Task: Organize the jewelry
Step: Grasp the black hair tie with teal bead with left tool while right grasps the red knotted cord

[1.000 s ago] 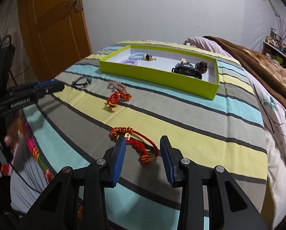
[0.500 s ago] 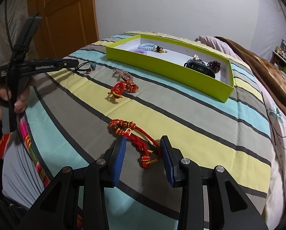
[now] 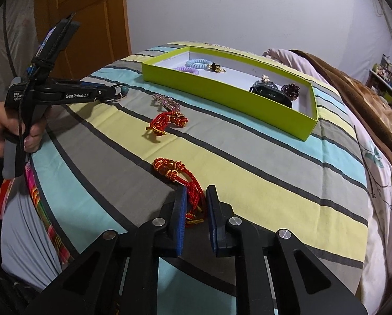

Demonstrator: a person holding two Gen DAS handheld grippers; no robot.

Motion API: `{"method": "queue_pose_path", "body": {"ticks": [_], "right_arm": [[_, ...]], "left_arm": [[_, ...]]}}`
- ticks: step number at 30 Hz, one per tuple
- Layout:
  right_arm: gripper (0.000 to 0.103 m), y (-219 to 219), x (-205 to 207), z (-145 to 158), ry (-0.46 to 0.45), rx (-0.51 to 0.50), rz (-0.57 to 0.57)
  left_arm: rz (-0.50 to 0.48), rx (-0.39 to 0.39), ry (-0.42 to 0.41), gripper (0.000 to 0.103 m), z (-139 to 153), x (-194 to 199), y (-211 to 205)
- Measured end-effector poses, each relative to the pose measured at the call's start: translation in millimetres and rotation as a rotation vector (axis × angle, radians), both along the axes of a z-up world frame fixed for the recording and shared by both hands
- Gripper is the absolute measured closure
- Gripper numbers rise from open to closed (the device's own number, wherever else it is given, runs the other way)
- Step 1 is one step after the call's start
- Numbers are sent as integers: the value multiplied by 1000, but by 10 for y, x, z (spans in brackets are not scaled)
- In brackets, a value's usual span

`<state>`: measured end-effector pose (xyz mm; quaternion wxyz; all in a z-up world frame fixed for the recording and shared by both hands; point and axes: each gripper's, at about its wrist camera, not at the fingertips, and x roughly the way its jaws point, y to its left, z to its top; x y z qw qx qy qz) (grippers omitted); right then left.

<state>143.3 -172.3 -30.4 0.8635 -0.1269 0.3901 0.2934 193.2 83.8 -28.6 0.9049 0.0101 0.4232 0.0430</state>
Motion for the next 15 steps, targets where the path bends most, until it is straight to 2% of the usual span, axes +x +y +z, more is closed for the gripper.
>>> {"method": "queue_pose_path", "body": {"ticks": [2,7,9,10,15], "right_arm": [[88,-12,-4,1,3,7,-9],[89,-45,-44,13,4,15,-28],[89,-69,-54,20,5,19,-38],[96,-86,-60,25,7,24,-44],[96,-153,-82,73,-1,44,-75]], "left_arm": [[-14,21,0,98,-2,-5,-47],[-27,42,-7,100,1,-44,-82],[-34,6,-12,100,14,-93,-64],[-38,-8,-14,100,17,-105,-60],[-60,-75,-52,100,94,-295,-82]]}}
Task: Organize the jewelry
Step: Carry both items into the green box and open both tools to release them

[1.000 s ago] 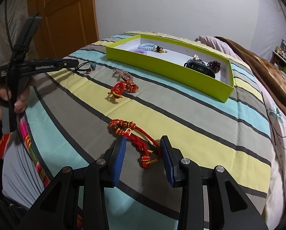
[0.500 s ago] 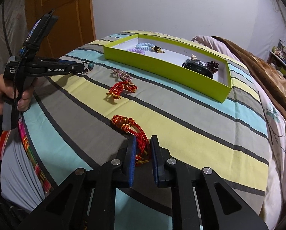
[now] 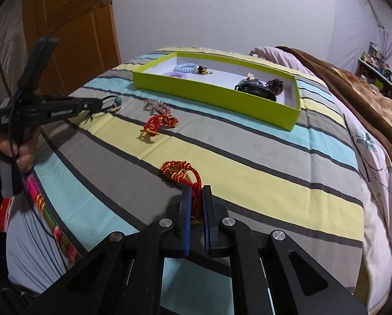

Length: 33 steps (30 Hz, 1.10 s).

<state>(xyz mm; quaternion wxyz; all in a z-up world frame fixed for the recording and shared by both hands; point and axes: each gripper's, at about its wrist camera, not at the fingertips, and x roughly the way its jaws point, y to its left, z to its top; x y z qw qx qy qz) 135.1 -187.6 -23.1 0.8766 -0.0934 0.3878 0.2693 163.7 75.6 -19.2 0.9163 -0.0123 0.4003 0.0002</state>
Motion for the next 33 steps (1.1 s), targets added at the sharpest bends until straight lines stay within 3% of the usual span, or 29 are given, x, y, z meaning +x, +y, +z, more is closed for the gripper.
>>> {"method": "queue_pose_path", "body": {"ticks": [15,33], "right_arm": [[96,-102,-63,228,-48,66,-43],[96,-177,254,463,-78,116,-103]], "left_arm": [[-69,-74,-120,100,482,-344,-153],[-143,-63,-191,100,858,-69,-421]]}}
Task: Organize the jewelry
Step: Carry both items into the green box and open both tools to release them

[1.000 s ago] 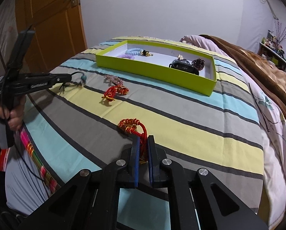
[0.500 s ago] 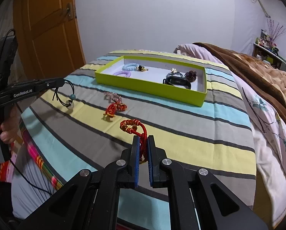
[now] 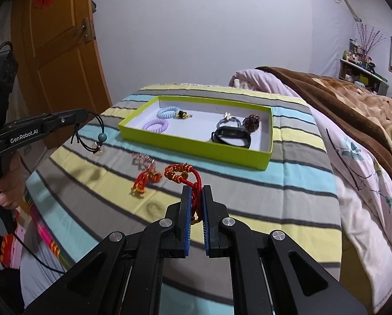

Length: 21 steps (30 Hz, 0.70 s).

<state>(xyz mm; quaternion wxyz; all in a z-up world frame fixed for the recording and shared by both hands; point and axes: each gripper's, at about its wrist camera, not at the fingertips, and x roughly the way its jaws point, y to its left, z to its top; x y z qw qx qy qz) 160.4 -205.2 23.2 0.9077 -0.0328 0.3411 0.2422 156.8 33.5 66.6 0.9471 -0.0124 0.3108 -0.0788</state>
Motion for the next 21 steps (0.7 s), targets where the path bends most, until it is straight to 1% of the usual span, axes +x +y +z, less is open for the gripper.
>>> {"method": "queue_pose_path", "body": {"ticks": [10,18,21], "right_arm": [[96,-92,459,45,-2,1,-59],[96,-90,876,-11,13,-13,-94],[96,-75,1042,-40,21,-26,-108]], "left_arm": [[-4,5,-15,100,89,405,-14],[3,28,14,100,8,813,19],[6,25,31,100,-47,973,51]]}}
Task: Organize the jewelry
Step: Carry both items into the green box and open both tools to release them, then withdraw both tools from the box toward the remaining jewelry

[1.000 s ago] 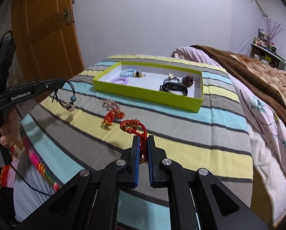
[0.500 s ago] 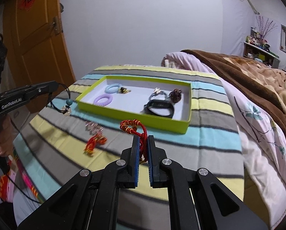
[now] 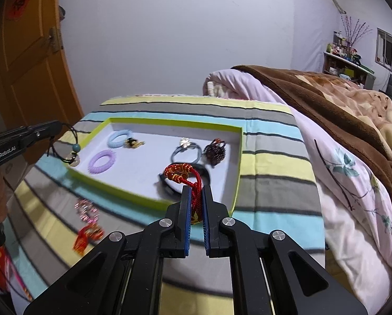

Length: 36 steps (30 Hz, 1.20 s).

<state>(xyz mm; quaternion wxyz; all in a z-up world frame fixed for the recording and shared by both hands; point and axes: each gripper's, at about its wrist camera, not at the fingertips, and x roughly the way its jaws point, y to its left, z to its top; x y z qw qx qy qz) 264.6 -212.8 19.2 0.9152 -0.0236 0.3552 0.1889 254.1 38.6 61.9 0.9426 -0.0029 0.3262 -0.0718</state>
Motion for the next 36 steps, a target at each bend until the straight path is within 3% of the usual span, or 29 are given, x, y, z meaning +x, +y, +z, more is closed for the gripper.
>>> {"method": "queue_pose_path", "body": {"ticks": [9,20,25,30,36], "right_arm": [[96,50,391,-129,39,-29,-34],[95,109,533,-317,95,-61,-38],[87,124,505,-305,90,-64,-32],[68,141,425,-247,61,-67,-28],[68,82,253,-142,34,-43,-31]], "left_arm": [[33,10,46,100,-220,349,120],[65,-1,109,99,-514,506,301],[55,35,106,98,-530,469,241],[48,36,79,83,-488,391,209],[54,13,55,83,-380,217,232]]}}
